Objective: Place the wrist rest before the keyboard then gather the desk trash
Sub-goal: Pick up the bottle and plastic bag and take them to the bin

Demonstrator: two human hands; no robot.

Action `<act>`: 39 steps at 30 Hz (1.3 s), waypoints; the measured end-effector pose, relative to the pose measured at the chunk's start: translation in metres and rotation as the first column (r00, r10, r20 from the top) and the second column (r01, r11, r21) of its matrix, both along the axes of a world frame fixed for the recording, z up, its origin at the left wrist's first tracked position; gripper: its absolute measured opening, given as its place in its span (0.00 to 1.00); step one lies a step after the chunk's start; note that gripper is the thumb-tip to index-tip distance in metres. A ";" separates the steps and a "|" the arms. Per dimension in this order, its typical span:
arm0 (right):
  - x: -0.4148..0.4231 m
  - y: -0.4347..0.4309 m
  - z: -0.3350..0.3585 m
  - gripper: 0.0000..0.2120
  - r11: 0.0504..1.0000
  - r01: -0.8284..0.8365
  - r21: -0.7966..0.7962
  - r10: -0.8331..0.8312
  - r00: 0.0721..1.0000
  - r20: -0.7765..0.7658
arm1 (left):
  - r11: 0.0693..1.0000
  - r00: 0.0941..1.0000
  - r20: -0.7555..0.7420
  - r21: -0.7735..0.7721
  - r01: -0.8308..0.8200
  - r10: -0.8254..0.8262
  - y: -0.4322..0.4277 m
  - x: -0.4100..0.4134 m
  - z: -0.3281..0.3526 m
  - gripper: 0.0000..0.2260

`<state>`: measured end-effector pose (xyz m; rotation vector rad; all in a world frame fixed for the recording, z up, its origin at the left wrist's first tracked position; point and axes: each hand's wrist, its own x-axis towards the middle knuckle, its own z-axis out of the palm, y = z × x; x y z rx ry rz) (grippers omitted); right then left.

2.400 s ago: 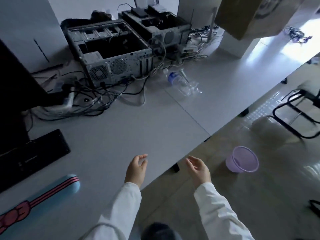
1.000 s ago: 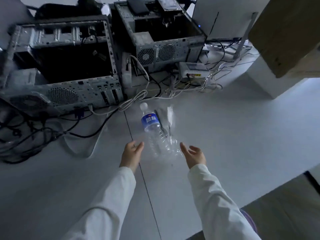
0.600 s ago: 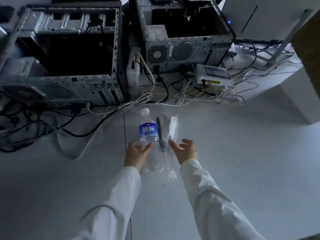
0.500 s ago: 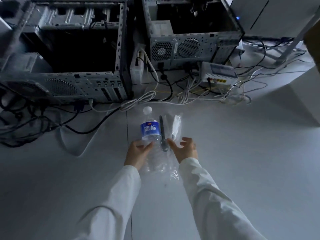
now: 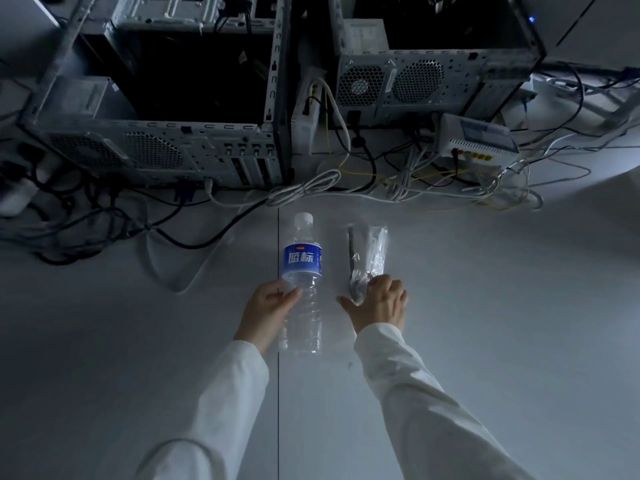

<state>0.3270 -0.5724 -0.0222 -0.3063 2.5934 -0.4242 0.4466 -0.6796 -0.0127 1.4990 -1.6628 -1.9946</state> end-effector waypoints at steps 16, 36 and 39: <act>0.012 0.034 0.012 0.16 0.733 0.537 -0.418 -0.403 0.838 0.369 | 0.996 0.997 -0.071 0.085 0.009 -0.003 0.019 0.010 0.008 0.05; 0.142 0.272 0.060 0.18 0.030 0.824 -0.566 -0.777 0.375 0.505 | 0.747 0.767 -0.188 0.174 0.641 -0.614 0.212 0.020 0.036 0.17; 0.161 0.331 0.062 0.18 -0.086 0.816 -0.572 -0.788 0.295 0.540 | 0.646 0.667 -0.156 0.169 0.745 -0.728 0.273 0.022 0.039 0.20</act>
